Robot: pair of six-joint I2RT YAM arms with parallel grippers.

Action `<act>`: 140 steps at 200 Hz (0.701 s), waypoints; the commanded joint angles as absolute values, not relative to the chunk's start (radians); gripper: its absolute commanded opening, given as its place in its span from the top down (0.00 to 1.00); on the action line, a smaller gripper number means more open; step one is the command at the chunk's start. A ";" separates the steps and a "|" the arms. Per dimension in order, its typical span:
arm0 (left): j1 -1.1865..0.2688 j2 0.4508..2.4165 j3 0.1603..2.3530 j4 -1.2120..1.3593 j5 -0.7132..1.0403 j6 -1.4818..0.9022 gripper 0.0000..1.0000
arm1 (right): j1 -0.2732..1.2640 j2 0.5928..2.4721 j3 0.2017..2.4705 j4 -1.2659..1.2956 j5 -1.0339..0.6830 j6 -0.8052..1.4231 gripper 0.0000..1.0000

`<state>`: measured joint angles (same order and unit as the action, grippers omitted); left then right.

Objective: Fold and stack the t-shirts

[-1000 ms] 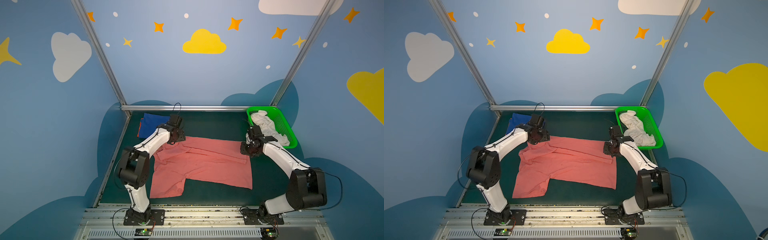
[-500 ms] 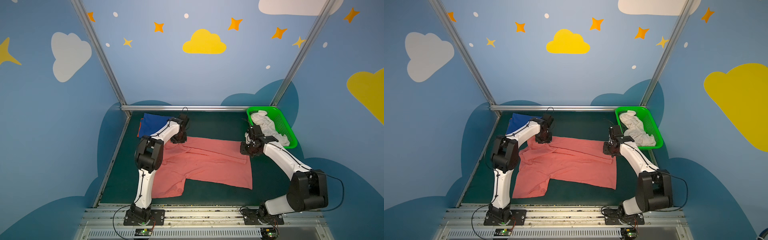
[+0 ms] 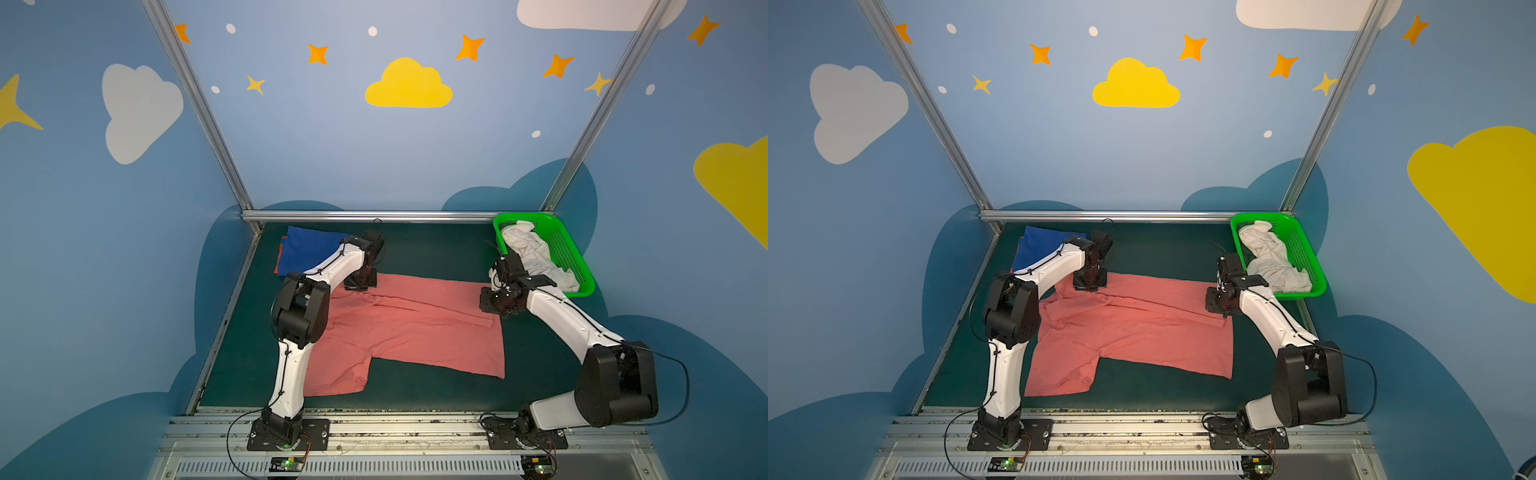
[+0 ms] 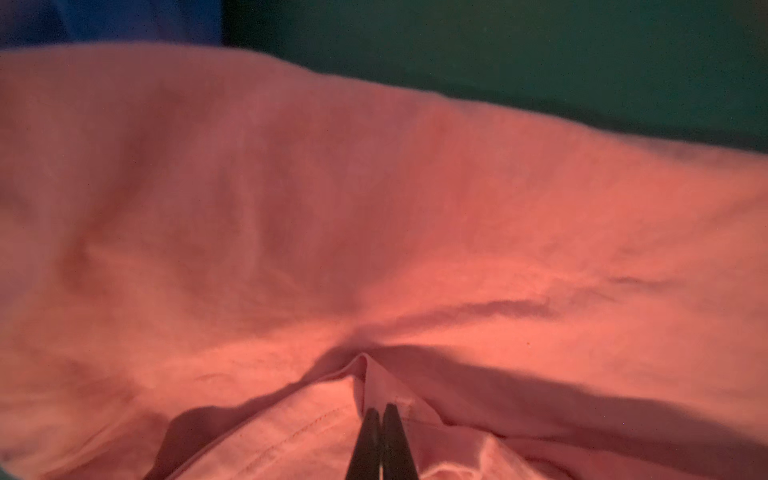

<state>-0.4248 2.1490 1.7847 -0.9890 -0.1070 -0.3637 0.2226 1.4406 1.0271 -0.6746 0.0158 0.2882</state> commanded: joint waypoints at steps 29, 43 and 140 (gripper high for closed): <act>-0.476 2.043 1.720 -1.048 -0.129 -0.401 0.95 | 0.229 1.388 0.994 -0.671 -0.003 0.297 0.65; -0.489 2.027 1.698 -1.051 -0.130 -0.410 0.95 | 0.230 1.381 0.987 -0.672 -0.006 0.299 0.65; -0.571 1.951 1.548 -1.032 -0.088 -0.503 0.95 | 0.232 1.338 0.943 -0.668 -0.011 0.305 0.66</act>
<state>-0.5526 1.9961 1.5803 -1.0218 -0.1024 -0.4599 0.2264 1.3663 0.9569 -0.6689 -0.0025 0.2958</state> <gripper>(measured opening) 0.051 0.341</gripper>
